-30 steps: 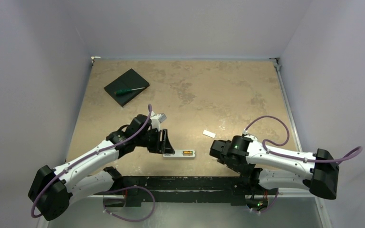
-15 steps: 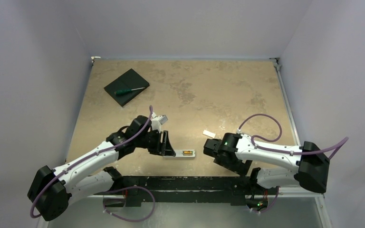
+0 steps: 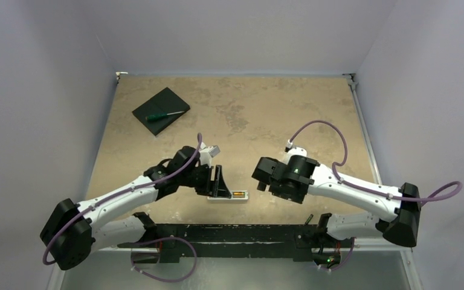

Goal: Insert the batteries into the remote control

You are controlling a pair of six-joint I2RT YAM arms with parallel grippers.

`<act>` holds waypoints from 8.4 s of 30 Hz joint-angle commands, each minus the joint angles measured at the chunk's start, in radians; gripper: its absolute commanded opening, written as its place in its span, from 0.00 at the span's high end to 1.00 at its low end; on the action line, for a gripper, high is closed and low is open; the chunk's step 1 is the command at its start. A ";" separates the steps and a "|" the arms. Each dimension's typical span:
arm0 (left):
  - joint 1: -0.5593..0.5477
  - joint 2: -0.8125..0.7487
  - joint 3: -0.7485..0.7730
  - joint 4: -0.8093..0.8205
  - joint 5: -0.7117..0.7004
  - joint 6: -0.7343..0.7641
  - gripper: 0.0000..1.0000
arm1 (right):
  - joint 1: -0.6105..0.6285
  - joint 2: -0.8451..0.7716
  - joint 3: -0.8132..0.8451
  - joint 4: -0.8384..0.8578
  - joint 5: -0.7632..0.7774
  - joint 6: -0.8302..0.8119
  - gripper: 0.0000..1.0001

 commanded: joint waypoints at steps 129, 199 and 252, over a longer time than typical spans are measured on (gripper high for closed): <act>-0.804 1.296 0.811 -0.234 -0.931 -0.079 0.76 | -0.881 -0.197 0.219 0.339 -0.238 -0.957 0.05; -0.390 0.916 0.669 -0.225 -0.893 -0.019 0.62 | -0.880 -0.333 -0.067 0.457 -0.439 -1.025 0.04; -0.450 0.117 -0.034 -0.146 -0.695 -0.415 0.73 | -0.448 0.017 -0.227 0.855 -0.568 -0.903 1.00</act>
